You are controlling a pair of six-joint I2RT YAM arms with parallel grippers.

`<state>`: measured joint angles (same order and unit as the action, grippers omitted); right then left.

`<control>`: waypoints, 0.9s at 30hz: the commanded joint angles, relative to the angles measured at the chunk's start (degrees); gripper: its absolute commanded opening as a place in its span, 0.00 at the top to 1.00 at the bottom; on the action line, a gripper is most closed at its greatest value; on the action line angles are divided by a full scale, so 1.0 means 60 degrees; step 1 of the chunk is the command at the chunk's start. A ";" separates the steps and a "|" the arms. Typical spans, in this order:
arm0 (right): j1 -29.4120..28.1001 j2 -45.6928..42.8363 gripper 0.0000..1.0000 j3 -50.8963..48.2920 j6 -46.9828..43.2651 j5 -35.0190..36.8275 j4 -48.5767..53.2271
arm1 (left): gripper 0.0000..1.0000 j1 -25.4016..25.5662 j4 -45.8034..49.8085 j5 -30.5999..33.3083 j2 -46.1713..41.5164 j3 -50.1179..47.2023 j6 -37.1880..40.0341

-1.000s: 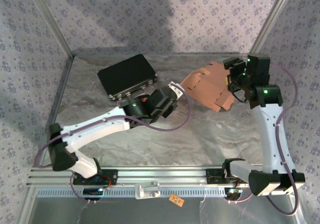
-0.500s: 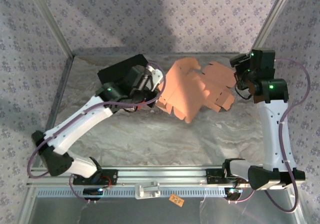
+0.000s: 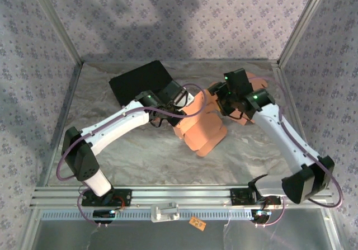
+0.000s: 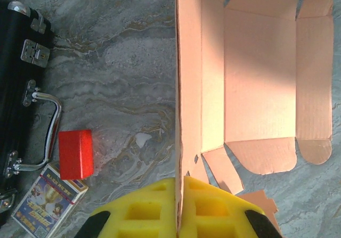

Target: Fold the paper box

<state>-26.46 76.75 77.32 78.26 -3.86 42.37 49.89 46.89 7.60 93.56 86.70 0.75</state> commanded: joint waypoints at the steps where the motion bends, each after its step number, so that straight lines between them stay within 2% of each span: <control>1: -0.0197 0.0647 0.33 0.0365 0.0720 -0.0750 -0.0706 | 1.00 0.0071 -0.0029 0.0317 0.0101 0.0095 0.0314; 5: -0.0329 0.1232 0.37 0.0428 0.1008 -0.1260 -0.0777 | 1.00 0.0365 -0.0161 0.0889 0.0150 0.0096 0.0479; 12: -0.0584 0.1772 0.44 0.1200 0.0630 -0.1169 -0.0483 | 1.00 0.0881 -0.0273 0.1874 0.0445 0.0176 0.0843; 14: -0.0584 0.1868 0.50 0.1163 0.0637 -0.1313 -0.0282 | 1.00 0.0870 -0.0314 0.1951 0.0472 0.0188 0.0834; 18: -0.0649 0.1886 0.56 0.1009 0.0686 -0.1457 -0.0188 | 1.00 0.0870 -0.0367 0.1991 0.0526 0.0297 0.0944; 22: -0.0711 0.1934 0.62 0.1434 0.0501 -0.1203 0.0872 | 1.00 0.0877 -0.0250 0.2021 0.0692 0.0485 0.1032; 27: -0.0790 0.1816 0.63 0.1114 0.0659 -0.1211 0.0682 | 1.00 0.0883 -0.0269 0.2068 0.0769 0.0549 0.1022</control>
<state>-30.28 88.03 83.79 81.91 -10.68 43.70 55.11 45.89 18.87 97.73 87.61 6.22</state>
